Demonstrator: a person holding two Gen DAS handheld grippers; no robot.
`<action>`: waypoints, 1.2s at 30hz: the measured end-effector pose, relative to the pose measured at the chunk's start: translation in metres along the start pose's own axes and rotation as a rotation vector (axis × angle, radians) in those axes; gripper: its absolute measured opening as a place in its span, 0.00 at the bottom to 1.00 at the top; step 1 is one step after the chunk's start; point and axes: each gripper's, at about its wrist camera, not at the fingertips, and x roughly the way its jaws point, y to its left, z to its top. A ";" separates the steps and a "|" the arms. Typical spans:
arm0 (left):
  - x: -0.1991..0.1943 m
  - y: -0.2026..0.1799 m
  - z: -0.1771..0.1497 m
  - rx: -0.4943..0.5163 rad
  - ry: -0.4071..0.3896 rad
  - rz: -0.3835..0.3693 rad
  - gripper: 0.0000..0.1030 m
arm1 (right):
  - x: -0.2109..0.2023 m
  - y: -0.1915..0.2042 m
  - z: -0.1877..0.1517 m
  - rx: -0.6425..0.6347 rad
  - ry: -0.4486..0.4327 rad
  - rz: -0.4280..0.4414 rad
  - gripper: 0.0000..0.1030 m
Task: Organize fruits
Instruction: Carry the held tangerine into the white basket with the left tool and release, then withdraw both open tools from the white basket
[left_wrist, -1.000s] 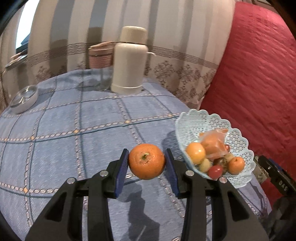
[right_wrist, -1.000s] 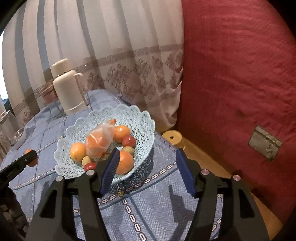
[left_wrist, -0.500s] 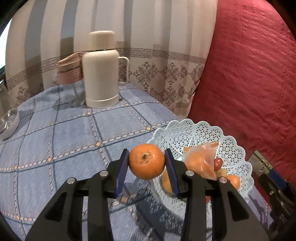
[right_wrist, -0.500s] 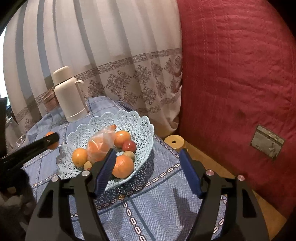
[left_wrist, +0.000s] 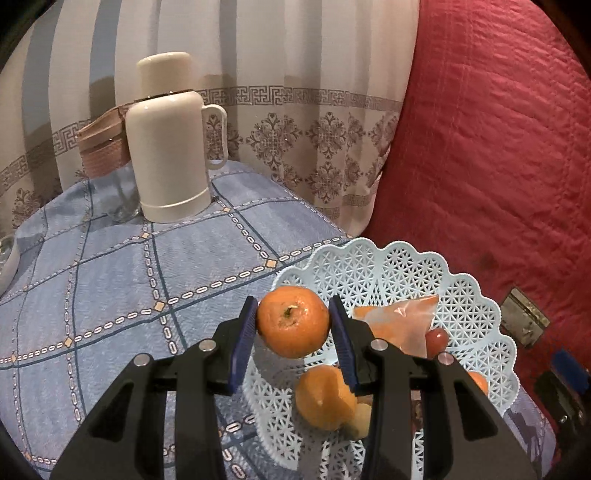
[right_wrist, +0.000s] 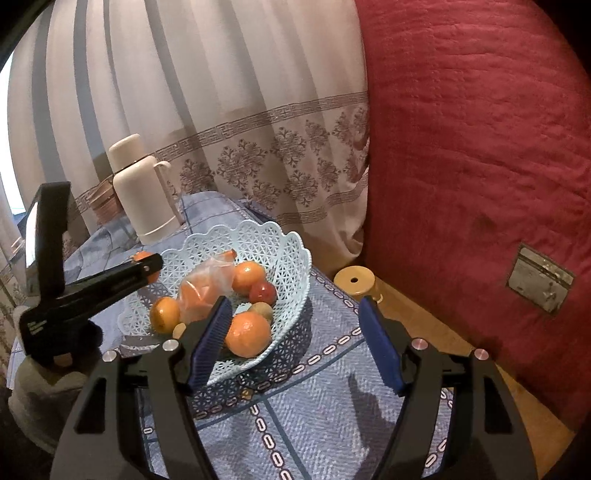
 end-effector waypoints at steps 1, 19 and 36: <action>0.001 -0.001 0.000 0.002 0.001 -0.003 0.39 | 0.001 0.000 0.000 -0.001 0.002 0.001 0.71; 0.011 -0.007 -0.002 0.018 0.016 -0.005 0.39 | 0.003 0.002 -0.001 -0.004 0.017 0.008 0.71; 0.004 -0.015 -0.007 0.037 0.007 -0.015 0.76 | 0.006 0.007 -0.003 -0.012 0.029 0.022 0.80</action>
